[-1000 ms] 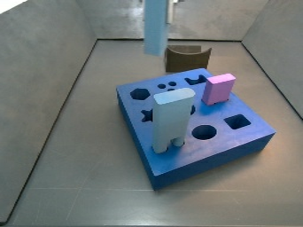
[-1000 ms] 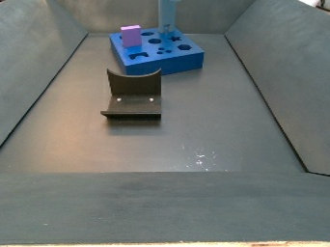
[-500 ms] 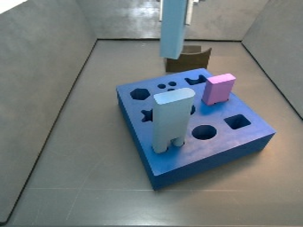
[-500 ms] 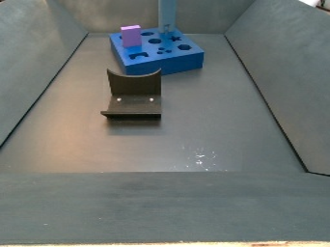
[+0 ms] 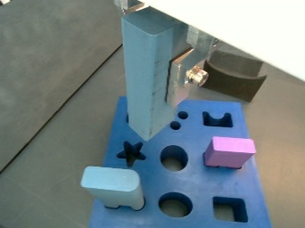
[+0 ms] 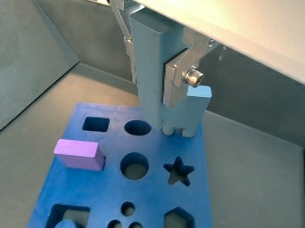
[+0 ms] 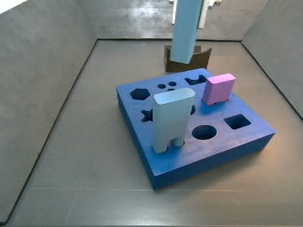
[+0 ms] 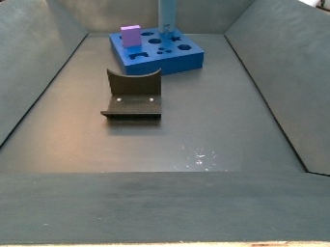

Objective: Pick up the rectangle object. Move to above the board. Insert the rectangle object.
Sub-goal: Insert the rectangle object.

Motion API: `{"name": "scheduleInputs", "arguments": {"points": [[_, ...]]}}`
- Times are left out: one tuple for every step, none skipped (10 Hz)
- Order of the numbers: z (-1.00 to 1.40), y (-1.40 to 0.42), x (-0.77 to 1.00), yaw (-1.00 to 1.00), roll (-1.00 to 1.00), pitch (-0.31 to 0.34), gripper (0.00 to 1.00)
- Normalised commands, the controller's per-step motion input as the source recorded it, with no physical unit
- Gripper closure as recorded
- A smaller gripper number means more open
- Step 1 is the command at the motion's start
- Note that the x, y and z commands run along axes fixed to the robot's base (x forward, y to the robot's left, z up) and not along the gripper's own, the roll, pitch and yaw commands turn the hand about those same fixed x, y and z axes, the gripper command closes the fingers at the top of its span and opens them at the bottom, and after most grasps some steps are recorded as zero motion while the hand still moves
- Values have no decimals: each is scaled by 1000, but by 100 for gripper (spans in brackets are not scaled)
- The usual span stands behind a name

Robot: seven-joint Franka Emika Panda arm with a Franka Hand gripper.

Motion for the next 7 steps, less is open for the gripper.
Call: {"name": "scheduleInputs", "arguments": {"points": [[80,-89,794,0,806,483,100],[0,-97,346,-197,194,314,100],[0,0,6,0,0,14,100],[-6,-43,66,-14,0,9,100],[-140,-197,523,-220,0,106,100],[-197,-269,729,-157,0,166,100],[-186,-263,780,-103,29,197,100]]}}
